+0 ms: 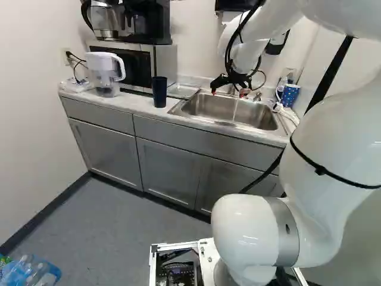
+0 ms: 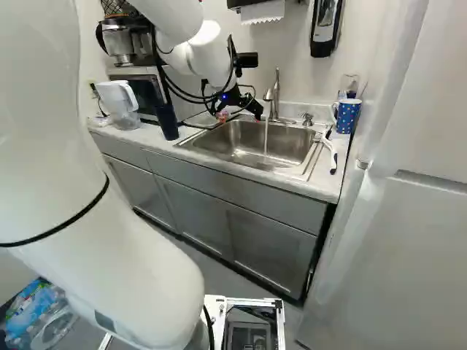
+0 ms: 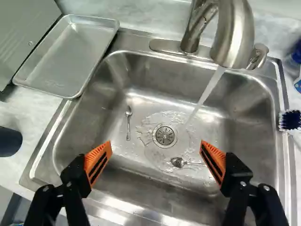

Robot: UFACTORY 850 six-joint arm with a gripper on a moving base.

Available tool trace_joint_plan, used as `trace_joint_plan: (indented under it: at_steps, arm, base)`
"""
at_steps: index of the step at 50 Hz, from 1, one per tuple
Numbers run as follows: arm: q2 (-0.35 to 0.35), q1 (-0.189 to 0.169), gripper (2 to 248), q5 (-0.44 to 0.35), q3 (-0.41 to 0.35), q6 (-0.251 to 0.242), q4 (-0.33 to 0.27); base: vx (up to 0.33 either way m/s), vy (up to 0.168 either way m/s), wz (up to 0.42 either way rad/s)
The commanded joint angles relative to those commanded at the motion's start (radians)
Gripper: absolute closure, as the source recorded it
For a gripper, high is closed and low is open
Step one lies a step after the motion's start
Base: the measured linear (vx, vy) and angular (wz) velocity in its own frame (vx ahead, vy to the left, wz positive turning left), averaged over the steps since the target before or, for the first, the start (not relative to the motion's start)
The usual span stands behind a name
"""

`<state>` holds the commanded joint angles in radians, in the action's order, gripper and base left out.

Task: Rinse the cup and place it in the tray

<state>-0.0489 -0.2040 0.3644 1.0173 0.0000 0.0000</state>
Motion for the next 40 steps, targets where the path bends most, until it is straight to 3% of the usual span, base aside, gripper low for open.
trace_joint_plan:
  at_steps: [40]
  arm:
    - [-0.022, -0.104, 3, 0.0, -0.022, 0.0, 0.0]
  base:
    - [0.0, 0.0, 0.0]
